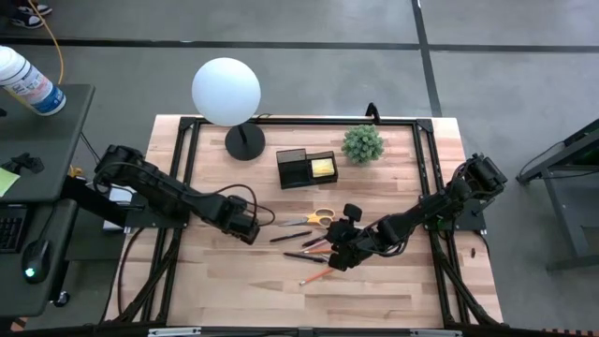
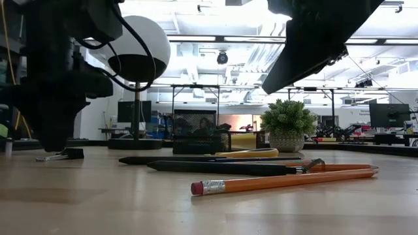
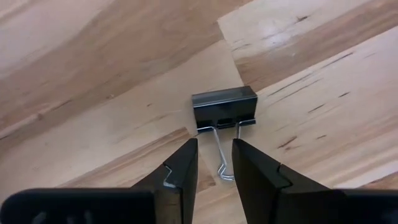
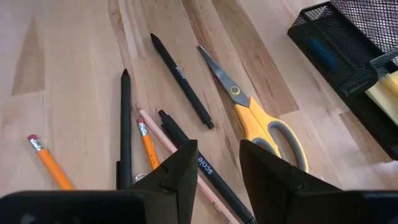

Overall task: Pick and place office supplies into organizer
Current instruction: Put the left black binder clip into the desk organizer

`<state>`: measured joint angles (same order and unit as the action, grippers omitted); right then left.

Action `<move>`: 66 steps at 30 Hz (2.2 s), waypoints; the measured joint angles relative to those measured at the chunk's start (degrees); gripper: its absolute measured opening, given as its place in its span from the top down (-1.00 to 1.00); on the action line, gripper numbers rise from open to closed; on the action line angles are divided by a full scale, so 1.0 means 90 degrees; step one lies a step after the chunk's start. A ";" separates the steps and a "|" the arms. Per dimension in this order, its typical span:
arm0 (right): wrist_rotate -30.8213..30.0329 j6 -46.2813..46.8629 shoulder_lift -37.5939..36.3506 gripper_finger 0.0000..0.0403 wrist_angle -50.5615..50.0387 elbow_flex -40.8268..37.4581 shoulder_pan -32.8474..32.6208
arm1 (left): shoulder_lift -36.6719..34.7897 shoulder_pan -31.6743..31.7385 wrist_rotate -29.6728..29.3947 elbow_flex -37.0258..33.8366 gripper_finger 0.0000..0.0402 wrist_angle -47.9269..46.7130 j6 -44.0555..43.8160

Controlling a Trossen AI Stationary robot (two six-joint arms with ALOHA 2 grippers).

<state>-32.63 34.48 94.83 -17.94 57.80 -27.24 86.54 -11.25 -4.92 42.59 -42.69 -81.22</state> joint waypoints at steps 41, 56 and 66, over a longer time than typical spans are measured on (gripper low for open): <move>-0.0018 0.0000 0.0000 0.41 0.0028 0.0000 -0.0002 | 0.0434 -0.0001 0.0045 0.0378 0.99 0.0140 0.0522; 0.0018 0.0024 0.0000 0.41 0.0049 0.0000 -0.0012 | 0.0406 0.0740 -0.0926 0.1826 1.00 -0.0017 0.2128; 0.0120 0.0017 0.0000 0.41 0.0286 0.0000 -0.0012 | 0.0428 0.2432 -0.0377 0.2275 1.00 0.1277 0.4186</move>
<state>-31.55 34.63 94.83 -15.37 57.80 -27.35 90.39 10.63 -8.32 63.06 -31.19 -43.55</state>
